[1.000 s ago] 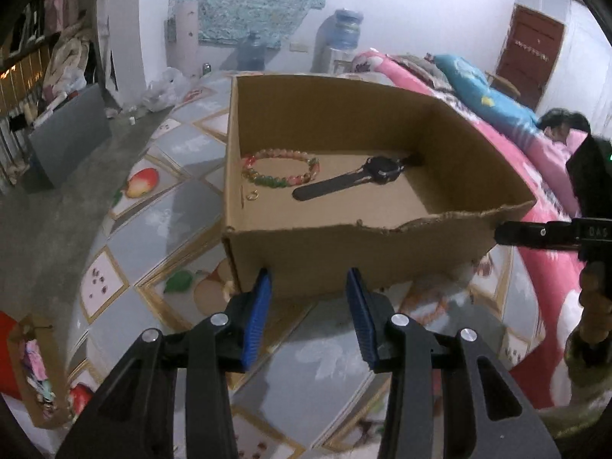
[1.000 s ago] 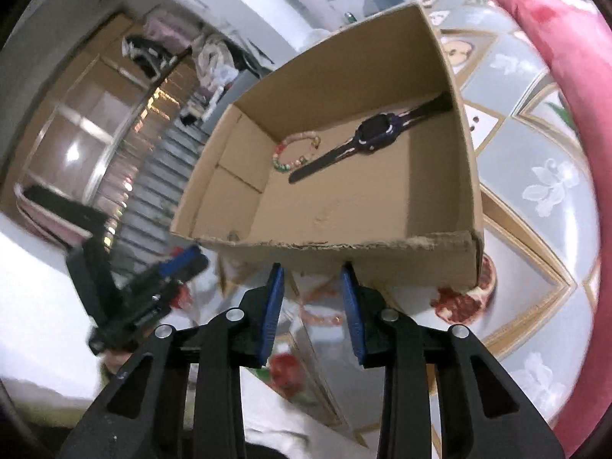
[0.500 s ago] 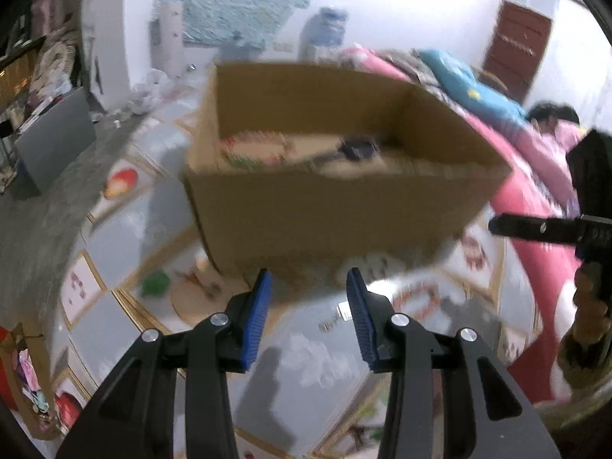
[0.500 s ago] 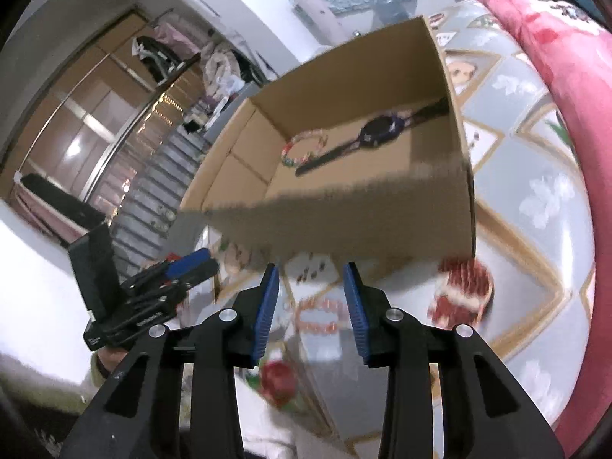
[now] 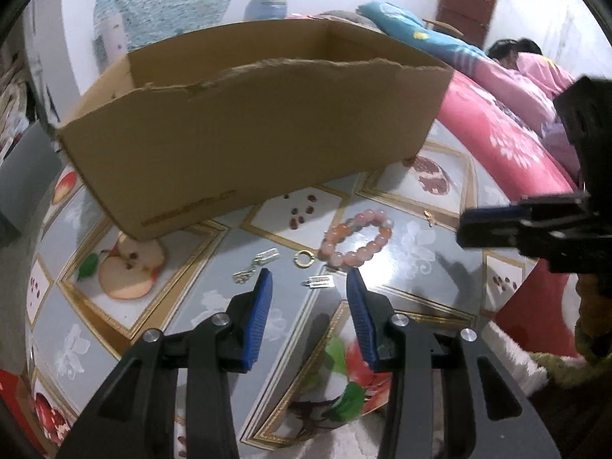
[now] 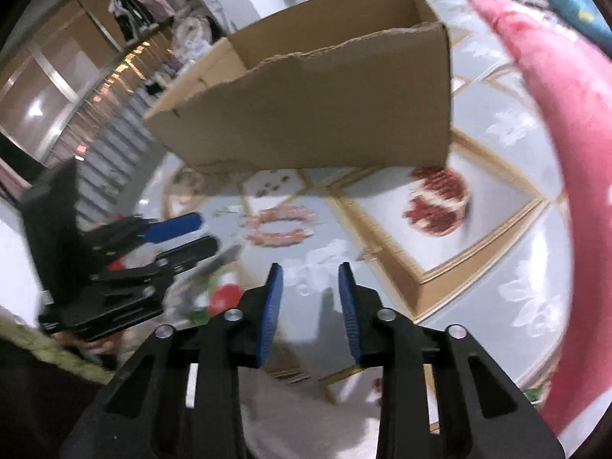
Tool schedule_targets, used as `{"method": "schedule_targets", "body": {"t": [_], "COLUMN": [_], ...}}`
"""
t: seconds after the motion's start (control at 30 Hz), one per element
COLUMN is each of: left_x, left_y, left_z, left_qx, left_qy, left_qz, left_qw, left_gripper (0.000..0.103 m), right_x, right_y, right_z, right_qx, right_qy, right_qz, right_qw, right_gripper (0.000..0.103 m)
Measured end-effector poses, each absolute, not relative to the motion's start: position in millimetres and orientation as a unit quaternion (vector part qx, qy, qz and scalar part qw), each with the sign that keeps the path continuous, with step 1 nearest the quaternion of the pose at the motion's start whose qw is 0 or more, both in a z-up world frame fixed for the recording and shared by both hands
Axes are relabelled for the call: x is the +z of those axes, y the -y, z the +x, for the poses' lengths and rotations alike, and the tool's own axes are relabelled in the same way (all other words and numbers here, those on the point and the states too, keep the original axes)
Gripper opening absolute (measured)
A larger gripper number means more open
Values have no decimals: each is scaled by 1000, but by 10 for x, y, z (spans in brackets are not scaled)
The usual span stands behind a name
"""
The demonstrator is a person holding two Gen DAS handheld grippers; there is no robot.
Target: Organize jewelry
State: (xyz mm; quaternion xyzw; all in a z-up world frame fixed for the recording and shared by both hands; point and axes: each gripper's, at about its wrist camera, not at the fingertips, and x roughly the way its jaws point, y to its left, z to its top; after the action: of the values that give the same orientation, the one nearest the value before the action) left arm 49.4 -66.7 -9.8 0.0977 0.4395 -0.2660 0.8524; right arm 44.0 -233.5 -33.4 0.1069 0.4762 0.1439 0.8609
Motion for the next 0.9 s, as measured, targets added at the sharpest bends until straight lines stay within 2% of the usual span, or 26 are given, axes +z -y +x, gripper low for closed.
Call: {"method": "schedule_targets", "body": {"t": [0.13,0.7,0.8,0.9], "left_x": [-131,-202,-207,-206], "left_y": [731,773,769,762], "left_z": [508,586,596,597], "left_qx": [-269,-264,-261,-259], "left_qy": [-443,-458,-461,-461], "left_qz": [97,93,90,88], "left_qw": [850,844,843,844], "left_gripper": [37,30,30,30], "right_x": [-356,-599,-607,-607], "right_y": [2300,2207,2172,2203], "right_z": [464,681,668,669], "right_qx": [106,143,160,166], "right_qy": [-470,-459,-459,-460], "right_qz": [40,-85,-101,-102], "right_qw": [876,873,868,866], "right_gripper": [21,21,13,12]}}
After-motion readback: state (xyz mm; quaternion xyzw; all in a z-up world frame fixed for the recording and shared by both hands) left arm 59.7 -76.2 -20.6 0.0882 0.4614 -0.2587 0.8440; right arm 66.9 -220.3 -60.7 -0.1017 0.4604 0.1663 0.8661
